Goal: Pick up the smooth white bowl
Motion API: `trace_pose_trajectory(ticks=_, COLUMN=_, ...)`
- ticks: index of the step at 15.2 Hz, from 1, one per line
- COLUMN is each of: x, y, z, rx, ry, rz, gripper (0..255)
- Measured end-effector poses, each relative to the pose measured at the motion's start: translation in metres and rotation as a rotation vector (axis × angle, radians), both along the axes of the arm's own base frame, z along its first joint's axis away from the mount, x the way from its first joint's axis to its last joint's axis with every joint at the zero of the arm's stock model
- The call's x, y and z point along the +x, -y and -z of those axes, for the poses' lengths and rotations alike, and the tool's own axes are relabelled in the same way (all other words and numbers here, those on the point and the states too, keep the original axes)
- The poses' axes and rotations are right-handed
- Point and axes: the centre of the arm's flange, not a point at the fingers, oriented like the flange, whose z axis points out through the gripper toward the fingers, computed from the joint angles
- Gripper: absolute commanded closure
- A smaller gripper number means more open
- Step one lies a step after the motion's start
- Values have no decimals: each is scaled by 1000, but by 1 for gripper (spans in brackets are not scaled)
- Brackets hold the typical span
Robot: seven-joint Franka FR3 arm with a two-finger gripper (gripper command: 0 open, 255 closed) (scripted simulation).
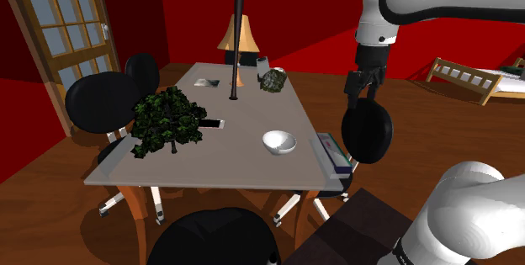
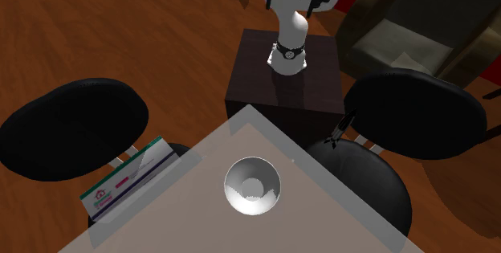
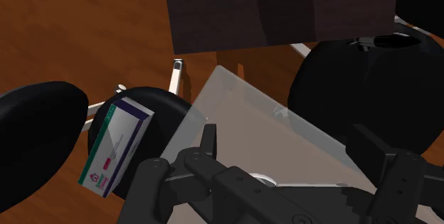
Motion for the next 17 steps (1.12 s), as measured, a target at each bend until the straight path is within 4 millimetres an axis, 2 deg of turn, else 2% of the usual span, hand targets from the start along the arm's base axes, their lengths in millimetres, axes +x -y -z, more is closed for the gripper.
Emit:
trace_pose_trajectory(ticks=2, x=4, y=-1, z=4, rx=-1, ry=0, rz=0, gripper=0)
trace_pose_trajectory(ticks=4, x=18, y=-6, z=17, rx=-5, ry=3, rz=-2, gripper=0)
trace_pose_trajectory(ticks=8, x=59, y=-12, z=49, rx=-15, ry=9, rz=-6, gripper=0)
trace_pose_trajectory(ticks=11, x=83, y=-18, z=76, rx=-22, ry=15, rz=-9, gripper=0)
trace_pose_trajectory(ticks=15, x=127, y=-22, z=109, rx=-33, ry=23, rz=-13, gripper=0)
trace_pose_trajectory(ticks=17, x=142, y=-25, z=127, rx=-38, ry=28, rz=-16, gripper=0)
